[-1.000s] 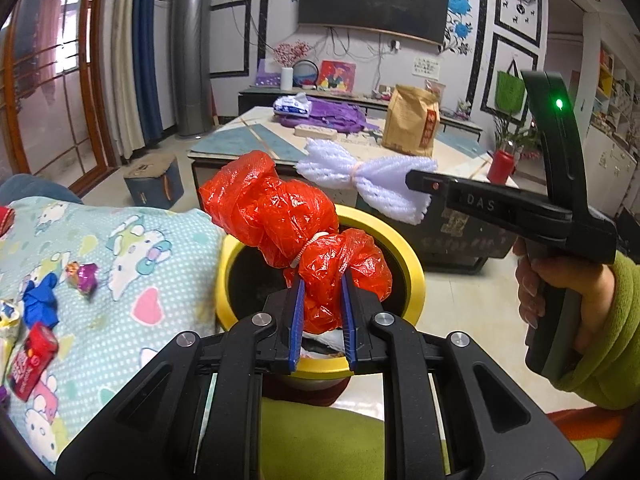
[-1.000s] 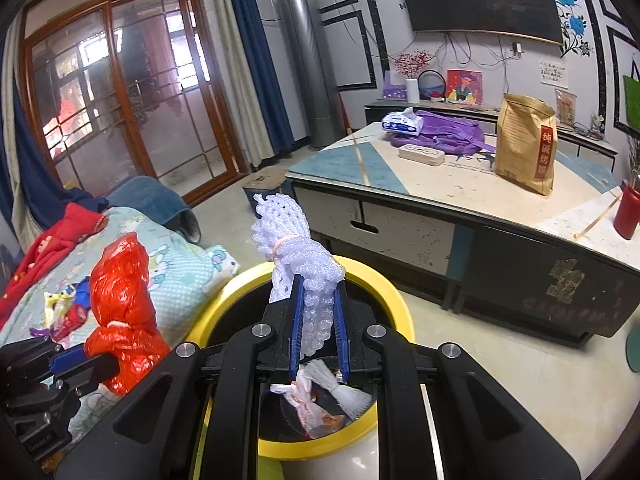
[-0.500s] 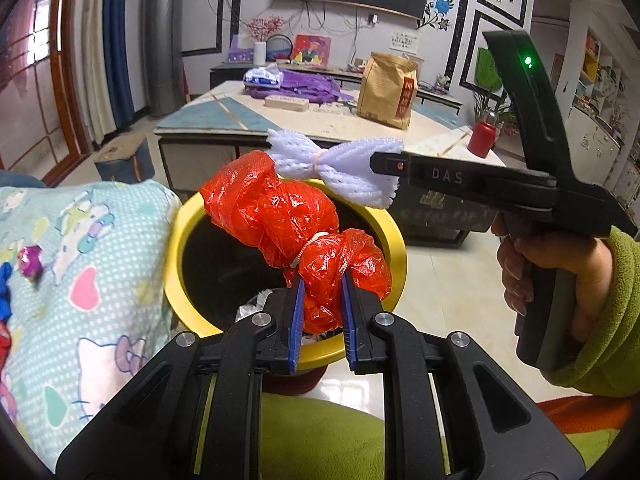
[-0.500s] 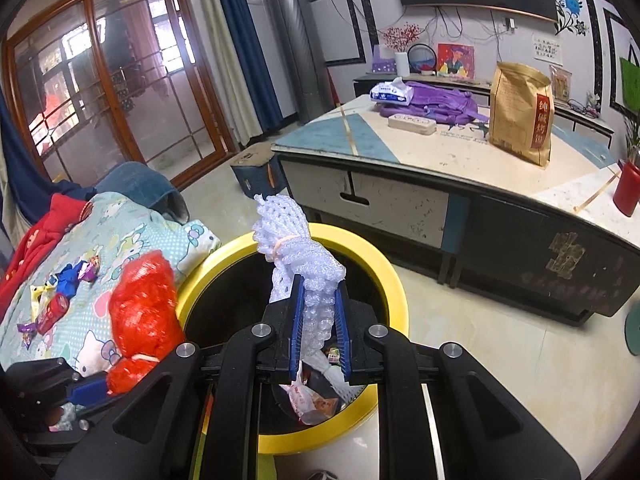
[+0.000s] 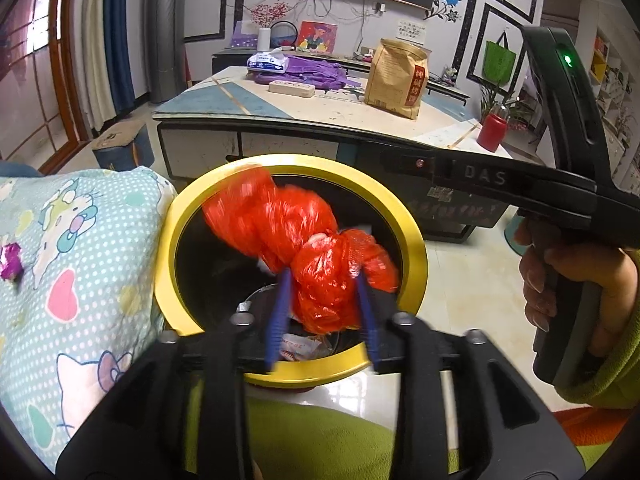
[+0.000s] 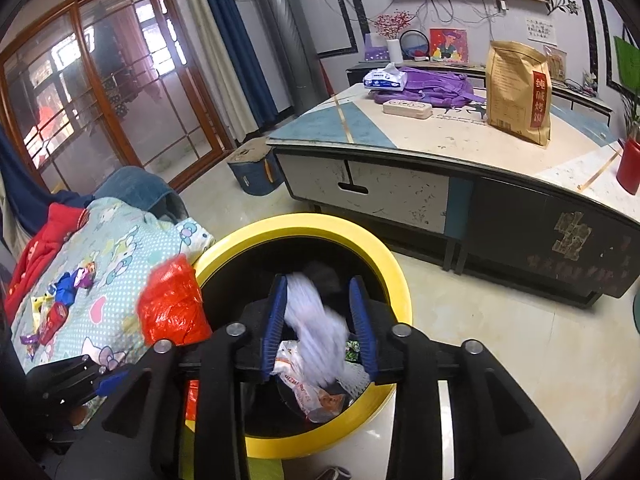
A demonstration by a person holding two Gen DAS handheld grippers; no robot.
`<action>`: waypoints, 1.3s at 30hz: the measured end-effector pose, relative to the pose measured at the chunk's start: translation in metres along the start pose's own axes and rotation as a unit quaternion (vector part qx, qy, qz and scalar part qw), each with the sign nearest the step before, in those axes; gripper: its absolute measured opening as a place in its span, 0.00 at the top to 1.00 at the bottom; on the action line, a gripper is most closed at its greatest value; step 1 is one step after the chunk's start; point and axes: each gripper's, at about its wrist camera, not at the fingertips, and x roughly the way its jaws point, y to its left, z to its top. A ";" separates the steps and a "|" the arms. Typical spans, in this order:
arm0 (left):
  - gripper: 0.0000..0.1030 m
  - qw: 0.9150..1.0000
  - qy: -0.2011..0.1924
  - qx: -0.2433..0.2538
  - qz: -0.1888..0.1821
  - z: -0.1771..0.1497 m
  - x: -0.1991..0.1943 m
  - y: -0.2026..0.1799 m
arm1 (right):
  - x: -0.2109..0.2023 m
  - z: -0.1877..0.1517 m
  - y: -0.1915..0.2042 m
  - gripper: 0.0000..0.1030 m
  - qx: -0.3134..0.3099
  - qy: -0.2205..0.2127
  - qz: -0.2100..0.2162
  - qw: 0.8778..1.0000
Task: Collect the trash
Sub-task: 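Carry the red bag and mesh net over the yellow bin and open both tools, then move both open tools back from the bin toward the bed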
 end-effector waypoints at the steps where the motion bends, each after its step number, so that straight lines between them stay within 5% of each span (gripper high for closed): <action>1: 0.60 1.000 -0.001 -0.007 -0.004 0.001 -0.001 0.002 | 0.000 0.000 0.000 0.66 0.001 -0.001 0.000 1.000; 3: 0.40 1.000 -0.005 -0.022 -0.010 0.001 -0.005 0.007 | 0.000 0.001 -0.001 0.62 0.003 -0.002 0.002 1.000; 8: 0.11 0.999 -0.017 -0.040 -0.002 0.000 -0.019 0.015 | -0.005 0.003 0.000 0.53 0.002 -0.011 0.000 1.000; 17: 0.11 0.997 -0.044 -0.052 0.031 0.000 -0.050 0.024 | -0.015 0.007 0.007 0.42 -0.010 -0.031 -0.004 0.999; 39: 0.11 0.989 -0.093 -0.072 0.088 0.002 -0.092 0.042 | -0.039 0.013 0.036 0.38 -0.040 -0.059 0.023 0.997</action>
